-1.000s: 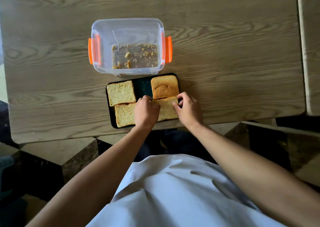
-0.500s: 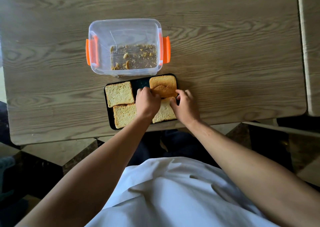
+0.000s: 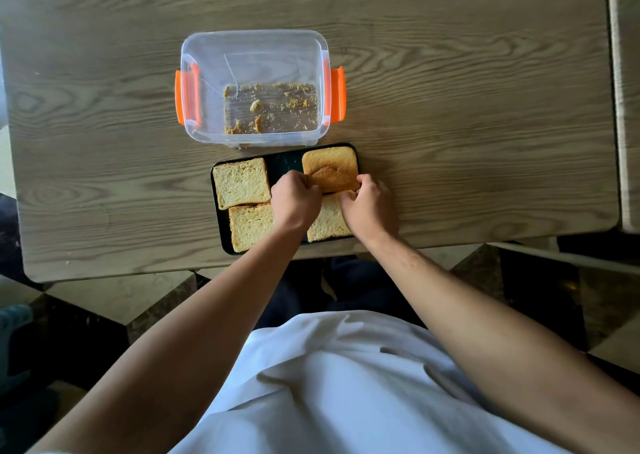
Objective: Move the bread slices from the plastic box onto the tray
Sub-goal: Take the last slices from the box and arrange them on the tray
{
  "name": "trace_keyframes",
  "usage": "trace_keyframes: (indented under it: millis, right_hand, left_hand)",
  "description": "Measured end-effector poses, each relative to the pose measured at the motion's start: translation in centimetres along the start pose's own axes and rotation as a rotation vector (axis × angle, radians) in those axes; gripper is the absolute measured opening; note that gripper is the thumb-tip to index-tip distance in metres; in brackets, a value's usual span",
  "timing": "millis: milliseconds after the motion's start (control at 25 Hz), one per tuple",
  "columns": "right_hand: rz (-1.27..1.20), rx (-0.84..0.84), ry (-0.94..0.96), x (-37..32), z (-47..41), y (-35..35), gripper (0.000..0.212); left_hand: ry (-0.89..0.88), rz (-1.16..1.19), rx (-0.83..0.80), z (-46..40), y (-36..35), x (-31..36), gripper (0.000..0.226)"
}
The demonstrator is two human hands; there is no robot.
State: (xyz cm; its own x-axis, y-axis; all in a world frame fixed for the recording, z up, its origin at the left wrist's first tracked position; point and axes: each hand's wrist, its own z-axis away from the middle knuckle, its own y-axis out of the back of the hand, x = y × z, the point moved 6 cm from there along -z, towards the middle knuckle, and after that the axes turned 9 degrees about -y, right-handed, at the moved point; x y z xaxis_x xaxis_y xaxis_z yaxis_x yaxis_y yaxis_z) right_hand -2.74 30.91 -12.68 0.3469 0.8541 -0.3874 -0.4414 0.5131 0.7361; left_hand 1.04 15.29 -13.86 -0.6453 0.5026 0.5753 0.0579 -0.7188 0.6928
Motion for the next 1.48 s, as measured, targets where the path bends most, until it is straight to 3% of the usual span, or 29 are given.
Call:
trace_keyframes:
  millis: [200, 800, 840, 960, 1080, 1280, 1480]
  right_hand:
    - [0.034, 0.006, 0.005, -0.8, 0.3, -0.3, 0.044]
    - [-0.005, 0.039, 0.108, -0.4, 0.6, 0.2, 0.045]
    - [0.001, 0.044, 0.133, -0.2, 0.7, 0.3, 0.045]
    - [0.048, 0.019, 0.167, 1.2, 1.0, 0.5, 0.037]
    - [0.060, 0.010, 0.145, 2.5, 1.0, 0.7, 0.025]
    - [0.112, -0.034, 0.086, 3.6, 0.7, 0.2, 0.029]
    - [0.091, -0.059, -0.021, 4.0, 0.1, 0.2, 0.029]
  left_hand:
    - [-0.056, -0.071, -0.028, -0.1, 0.2, 0.3, 0.023]
    - [-0.109, -0.052, -0.067, 0.0, 0.4, 0.2, 0.006]
    - [-0.103, -0.051, -0.056, 0.0, 0.8, 0.0, 0.008]
    - [-0.046, -0.076, -0.045, 1.0, 2.0, -1.3, 0.041]
    - [-0.009, -0.095, -0.112, 2.9, 2.0, -2.7, 0.049]
    - [0.024, -0.056, -0.191, 3.8, 0.1, -2.5, 0.026]
    - [-0.012, -0.077, -0.192, 3.6, -0.7, -1.3, 0.029]
